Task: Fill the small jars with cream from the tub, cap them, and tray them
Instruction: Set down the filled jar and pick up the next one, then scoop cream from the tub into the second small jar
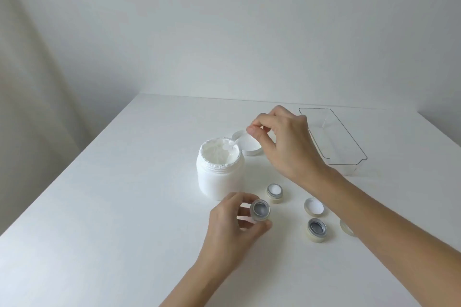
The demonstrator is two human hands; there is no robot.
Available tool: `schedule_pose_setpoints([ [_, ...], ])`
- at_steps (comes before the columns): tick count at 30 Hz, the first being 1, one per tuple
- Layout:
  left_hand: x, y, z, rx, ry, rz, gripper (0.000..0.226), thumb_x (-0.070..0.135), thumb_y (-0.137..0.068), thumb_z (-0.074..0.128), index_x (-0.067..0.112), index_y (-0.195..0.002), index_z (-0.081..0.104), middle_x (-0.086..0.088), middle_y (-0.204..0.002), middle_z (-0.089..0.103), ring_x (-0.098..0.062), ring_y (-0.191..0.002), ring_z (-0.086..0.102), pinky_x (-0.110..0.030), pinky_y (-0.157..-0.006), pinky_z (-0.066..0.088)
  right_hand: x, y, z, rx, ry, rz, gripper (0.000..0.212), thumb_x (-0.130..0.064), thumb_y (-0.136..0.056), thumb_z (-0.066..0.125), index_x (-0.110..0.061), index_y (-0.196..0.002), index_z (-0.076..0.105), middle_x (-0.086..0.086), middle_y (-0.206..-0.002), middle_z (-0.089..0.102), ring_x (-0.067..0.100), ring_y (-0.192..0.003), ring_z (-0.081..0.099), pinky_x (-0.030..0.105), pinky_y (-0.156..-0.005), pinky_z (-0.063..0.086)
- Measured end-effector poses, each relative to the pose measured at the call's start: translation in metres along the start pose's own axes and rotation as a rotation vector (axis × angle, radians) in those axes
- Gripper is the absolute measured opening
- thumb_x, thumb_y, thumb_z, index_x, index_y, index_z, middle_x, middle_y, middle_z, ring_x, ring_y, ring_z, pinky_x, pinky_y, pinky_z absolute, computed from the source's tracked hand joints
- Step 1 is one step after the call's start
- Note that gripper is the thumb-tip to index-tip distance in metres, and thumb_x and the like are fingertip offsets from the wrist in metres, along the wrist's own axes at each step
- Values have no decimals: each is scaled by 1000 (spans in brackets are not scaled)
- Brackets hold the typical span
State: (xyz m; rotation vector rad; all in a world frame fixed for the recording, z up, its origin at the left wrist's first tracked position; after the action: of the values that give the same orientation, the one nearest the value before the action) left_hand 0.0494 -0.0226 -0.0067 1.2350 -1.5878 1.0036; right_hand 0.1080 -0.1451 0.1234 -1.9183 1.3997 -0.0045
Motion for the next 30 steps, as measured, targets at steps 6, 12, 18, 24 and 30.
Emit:
schedule_pose_setpoints([
  [6, -15, 11, -21, 42, 293, -164, 31, 15, -71, 86, 34, -91, 71, -8, -71, 74, -15, -57, 58, -16, -55, 44, -30, -29, 48, -192, 355, -293, 27, -31, -97, 48, -16, -90, 70, 3, -92, 50, 22, -89, 49, 31, -83, 24],
  [12, -14, 10, -20, 6, 404, -180, 35, 21, -65, 87, 34, -95, 73, -1, -64, 71, -15, -60, 60, -17, -60, 48, -25, -36, 70, -369, 210, -99, 25, -31, -95, 52, -15, -88, 71, 2, -91, 47, 23, -95, 47, 32, -79, 21],
  [18, -13, 11, -22, -6, 429, -164, 36, 19, -65, 88, 29, -97, 75, 2, -63, 71, -11, -58, 61, -17, -61, 49, -8, -34, 64, -436, 19, 97, 28, -28, -94, 55, -10, -77, 70, -16, -68, 51, 17, -85, 49, 32, -79, 23],
  [24, -13, 9, -26, 49, 463, -135, 41, 27, -57, 90, 23, -95, 74, -1, -69, 73, -15, -65, 60, -24, -66, 54, 16, -30, 44, -350, -145, 304, 34, -28, -95, 52, -2, -82, 69, -20, -53, 58, 9, -71, 50, 32, -80, 29],
  [30, -13, 8, -32, 113, 490, -90, 40, 27, -56, 89, 21, -93, 75, -2, -80, 77, -14, -68, 62, -28, -72, 58, 40, -21, 32, -312, -374, 527, 28, -28, -94, 55, -9, -80, 71, 7, -91, 72, 22, -94, 61, 30, -80, 40],
])
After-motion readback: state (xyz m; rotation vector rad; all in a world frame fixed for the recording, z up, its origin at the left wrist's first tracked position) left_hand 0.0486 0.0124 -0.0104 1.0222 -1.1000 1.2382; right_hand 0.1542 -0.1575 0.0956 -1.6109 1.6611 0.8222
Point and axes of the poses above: each hand's wrist, its own y-axis away from the middle knuckle, its own z-axis out of the palm, x = y × z, the point moved 6 cm from there along -y, towards the middle knuckle
